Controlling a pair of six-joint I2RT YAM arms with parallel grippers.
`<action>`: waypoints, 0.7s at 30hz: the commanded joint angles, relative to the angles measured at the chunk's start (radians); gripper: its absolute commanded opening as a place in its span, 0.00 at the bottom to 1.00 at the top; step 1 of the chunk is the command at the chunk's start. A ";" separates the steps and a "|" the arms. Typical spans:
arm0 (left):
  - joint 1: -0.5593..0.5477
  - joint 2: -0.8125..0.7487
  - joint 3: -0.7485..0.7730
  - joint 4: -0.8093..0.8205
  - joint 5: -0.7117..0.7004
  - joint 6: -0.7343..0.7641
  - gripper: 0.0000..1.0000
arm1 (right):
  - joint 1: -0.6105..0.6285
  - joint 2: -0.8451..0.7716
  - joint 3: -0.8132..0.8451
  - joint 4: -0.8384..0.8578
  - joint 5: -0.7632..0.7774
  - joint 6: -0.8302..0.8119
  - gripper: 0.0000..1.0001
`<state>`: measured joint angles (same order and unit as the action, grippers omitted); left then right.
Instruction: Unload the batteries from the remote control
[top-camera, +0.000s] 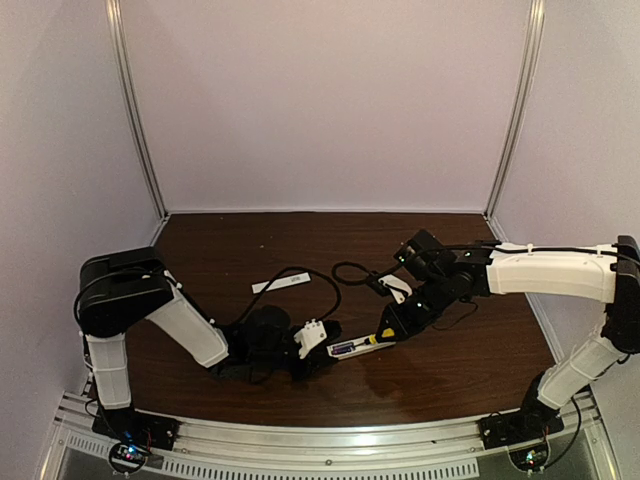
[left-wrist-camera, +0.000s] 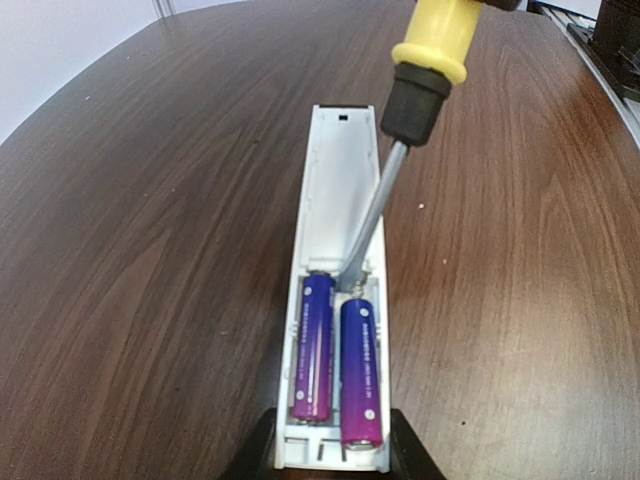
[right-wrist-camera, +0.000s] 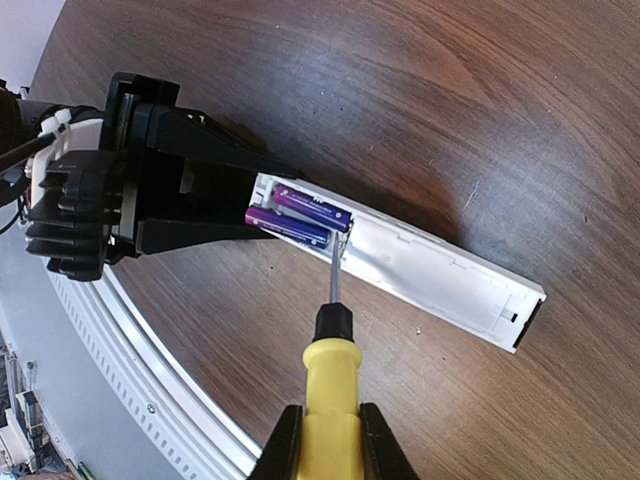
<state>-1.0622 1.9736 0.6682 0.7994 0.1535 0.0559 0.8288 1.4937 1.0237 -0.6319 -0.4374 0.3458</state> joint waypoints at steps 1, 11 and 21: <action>-0.007 0.021 -0.002 -0.052 -0.002 0.019 0.00 | -0.006 0.009 0.007 0.005 0.010 -0.003 0.00; -0.007 0.023 -0.001 -0.051 -0.003 0.017 0.00 | -0.004 0.004 0.002 0.015 -0.015 0.005 0.00; -0.007 0.025 0.000 -0.050 -0.001 0.015 0.00 | -0.005 -0.003 0.002 0.009 -0.017 0.009 0.00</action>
<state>-1.0622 1.9736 0.6682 0.7998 0.1535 0.0563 0.8288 1.4937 1.0237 -0.6292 -0.4484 0.3470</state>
